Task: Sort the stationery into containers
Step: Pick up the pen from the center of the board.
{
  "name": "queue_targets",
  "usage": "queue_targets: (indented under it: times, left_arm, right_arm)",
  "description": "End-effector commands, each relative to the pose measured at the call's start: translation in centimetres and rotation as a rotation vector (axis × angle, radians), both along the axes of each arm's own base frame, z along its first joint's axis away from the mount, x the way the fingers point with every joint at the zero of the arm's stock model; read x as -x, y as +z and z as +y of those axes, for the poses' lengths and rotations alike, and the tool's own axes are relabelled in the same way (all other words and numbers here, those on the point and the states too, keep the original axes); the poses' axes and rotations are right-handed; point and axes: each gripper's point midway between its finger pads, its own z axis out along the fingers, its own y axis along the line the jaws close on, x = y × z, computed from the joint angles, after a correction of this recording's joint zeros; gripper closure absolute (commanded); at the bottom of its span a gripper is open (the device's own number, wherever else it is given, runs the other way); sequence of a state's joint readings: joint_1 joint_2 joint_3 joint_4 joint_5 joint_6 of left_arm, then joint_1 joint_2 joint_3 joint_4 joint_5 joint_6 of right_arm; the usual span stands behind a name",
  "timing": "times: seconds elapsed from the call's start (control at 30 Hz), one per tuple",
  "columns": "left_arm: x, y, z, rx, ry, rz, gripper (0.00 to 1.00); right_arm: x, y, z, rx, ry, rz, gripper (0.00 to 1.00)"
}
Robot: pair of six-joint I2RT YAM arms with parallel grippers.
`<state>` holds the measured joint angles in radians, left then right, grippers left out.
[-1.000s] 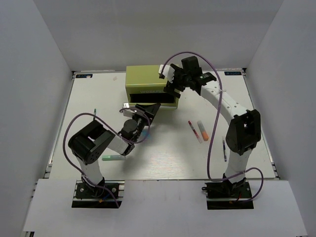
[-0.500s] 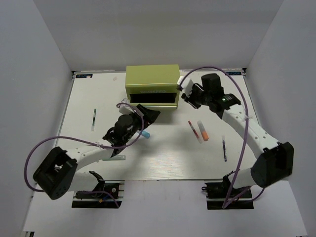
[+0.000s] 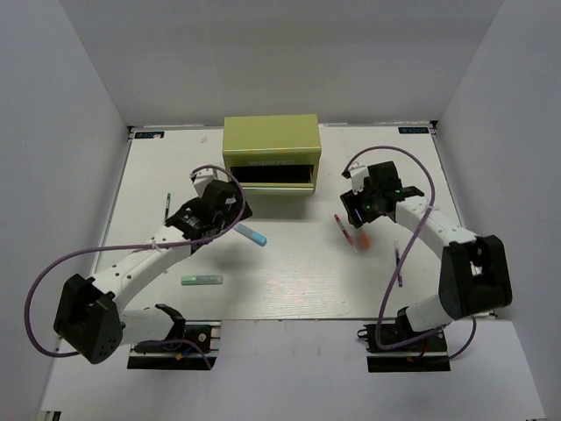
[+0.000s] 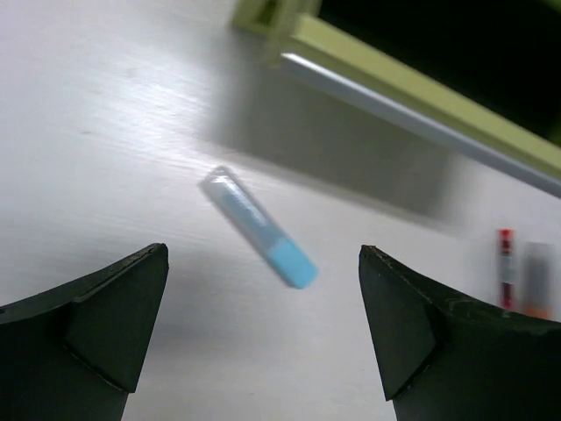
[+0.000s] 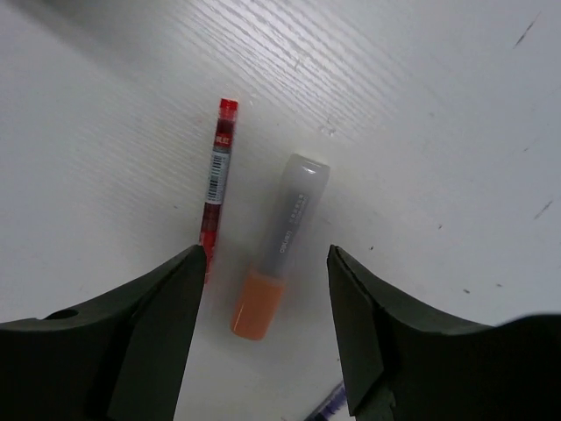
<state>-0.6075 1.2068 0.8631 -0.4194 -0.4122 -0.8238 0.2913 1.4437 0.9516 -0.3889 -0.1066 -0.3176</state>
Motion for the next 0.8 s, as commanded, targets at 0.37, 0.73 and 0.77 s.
queue_targets:
  times: [0.37,0.73,0.77]
  left_arm:
    - [-0.4,-4.9,7.7,-0.105,0.155,0.274,0.0]
    - [-1.4,-5.2,9.2,0.001,0.245,0.327,0.0]
    - [-1.5,-5.2,9.4,0.02,0.26,0.33,0.0]
  right_arm:
    - [-2.3,-5.5,-1.8,0.024,-0.138,0.113,0.35]
    - [-1.1,-7.7,-2.2,0.001,-0.134,0.2,0.64]
    - [-1.2,-7.4,-1.9,-0.014,-0.117,0.198,0.68]
